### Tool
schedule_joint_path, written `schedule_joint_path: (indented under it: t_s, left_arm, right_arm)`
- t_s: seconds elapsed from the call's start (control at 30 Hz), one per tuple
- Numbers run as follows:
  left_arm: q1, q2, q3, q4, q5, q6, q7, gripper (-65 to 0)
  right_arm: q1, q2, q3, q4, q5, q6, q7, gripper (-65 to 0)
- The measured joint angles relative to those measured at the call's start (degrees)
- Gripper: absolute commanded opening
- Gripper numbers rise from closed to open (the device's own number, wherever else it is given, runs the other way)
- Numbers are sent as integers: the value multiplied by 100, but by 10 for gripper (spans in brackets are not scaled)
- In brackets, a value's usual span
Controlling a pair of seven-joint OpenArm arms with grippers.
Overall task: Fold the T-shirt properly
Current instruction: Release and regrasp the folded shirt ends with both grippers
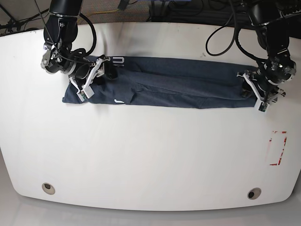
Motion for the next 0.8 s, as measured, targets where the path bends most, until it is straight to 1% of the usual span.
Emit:
schedule_joint_path:
  t_s: [0.03,0.07,0.1,0.2,0.27,0.33,0.37,0.47,0.53,0.57,0.67,0.8]
  left_arm:
    - [-17,-7,-122,83,-205,2,229,-279]
    - [-46,-20,-216,142,-291,4,308,-257]
    - [-90,-28,-341,201,-494,4,540,-235]
    - [-227,-22,-802,269,-879,4,831,-151]
    - [-284,-37,-1128,284,-1040,4,966,-128]
    - [-280,-63,-1421,258,-1069,15,977,-128]
    - [-267,-81,-1453,179,-1082,20,994,-128]
    - [-216,-208,-1401,-125,-1239,17,1115,-128]
    - [-219,-321,-1357,-380,-1545,17,1082,-128]
    - [-236,-374,-1351,-522,-1600,17,1038,-128]
    - [-251,-476,-1311,-997,-1663,17,1021,-128]
    - [-216,-470,-1314,-1292,-1659,20,1023,-128]
  right_arm:
    - [4,72,-103,-15,-11,-2,105,-320]
    - [9,105,-153,-17,-15,-2,103,-320]
    - [9,107,-173,-17,-57,-2,155,-320]
    - [-17,87,-188,-35,-52,-4,219,-322]
    - [-20,90,-197,-33,-50,-7,214,-322]
    - [-22,92,-214,-33,-50,-4,221,-322]
    - [-24,92,-216,-33,-52,-4,221,-322]
    - [-22,92,-216,-33,-50,-7,216,-322]
    - [-24,92,-221,-33,-33,-4,221,-322]
    - [-22,92,-221,-33,-31,-4,221,-322]
    - [-9,92,-221,-33,-35,-4,212,-322]
    - [-11,90,-216,-33,-33,-4,214,-322]
